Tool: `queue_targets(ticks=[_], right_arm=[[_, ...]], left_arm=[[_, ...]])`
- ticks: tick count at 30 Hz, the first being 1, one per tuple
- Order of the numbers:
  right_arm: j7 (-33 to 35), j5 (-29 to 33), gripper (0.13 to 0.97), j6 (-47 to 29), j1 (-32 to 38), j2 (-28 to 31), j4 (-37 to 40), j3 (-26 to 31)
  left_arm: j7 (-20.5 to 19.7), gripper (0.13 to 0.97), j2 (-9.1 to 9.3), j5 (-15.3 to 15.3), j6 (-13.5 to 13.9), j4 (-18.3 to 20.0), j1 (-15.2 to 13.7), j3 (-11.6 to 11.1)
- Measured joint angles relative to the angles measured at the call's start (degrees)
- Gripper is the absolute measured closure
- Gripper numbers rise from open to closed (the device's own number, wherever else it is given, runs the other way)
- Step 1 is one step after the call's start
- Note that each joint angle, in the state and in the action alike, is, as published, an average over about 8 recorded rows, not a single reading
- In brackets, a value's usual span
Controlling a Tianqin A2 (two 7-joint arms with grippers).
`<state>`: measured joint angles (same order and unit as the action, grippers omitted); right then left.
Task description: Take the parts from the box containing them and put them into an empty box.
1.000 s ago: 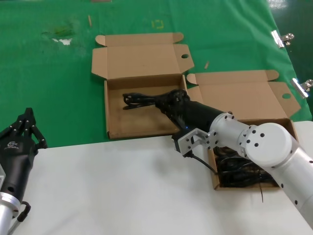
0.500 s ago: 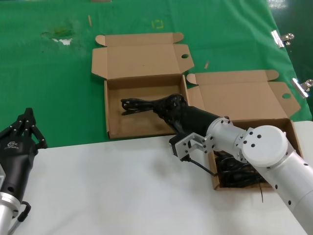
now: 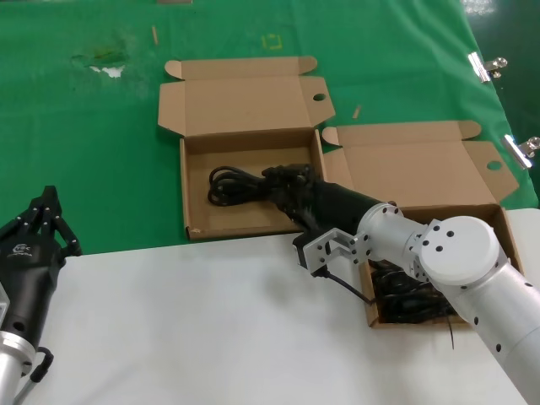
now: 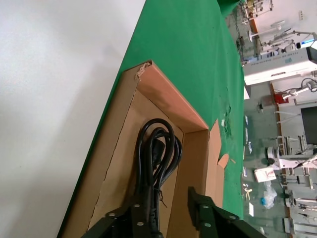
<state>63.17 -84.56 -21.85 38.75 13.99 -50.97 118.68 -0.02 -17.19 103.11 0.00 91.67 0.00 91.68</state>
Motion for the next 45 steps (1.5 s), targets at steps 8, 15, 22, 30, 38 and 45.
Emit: queue_targets(ticks=[8,15,22,30,38,45], right_arm=[[-4.32,1.36,0.723,-0.14,-0.46,0.93,-1.42,-0.39],[-19.50,7.80,0.560,-1.10,-2.34,2.92,-5.95,-0.99],[-35.43,16.29,0.484,-2.49,-6.08,4.67,-12.65,-4.51],[-47.60,22.70,0.321,-3.39,-11.52,7.10,-21.16,-10.35],[-53.01,23.32,0.206,-3.55,-15.89,10.35,-27.55,-14.62],[-54.24,20.64,0.141,-2.47,-18.79,13.18,-30.18,-16.73]], left_arm=[[0.00,0.957,0.00,0.00,0.00,0.00,0.00,0.00],[0.00,0.957,0.00,0.00,0.00,0.00,0.00,0.00],[0.00,0.957,0.00,0.00,0.00,0.00,0.00,0.00],[0.00,0.957,0.00,0.00,0.00,0.00,0.00,0.00],[0.00,0.957,0.00,0.00,0.00,0.00,0.00,0.00],[0.00,0.957,0.00,0.00,0.00,0.00,0.00,0.00]])
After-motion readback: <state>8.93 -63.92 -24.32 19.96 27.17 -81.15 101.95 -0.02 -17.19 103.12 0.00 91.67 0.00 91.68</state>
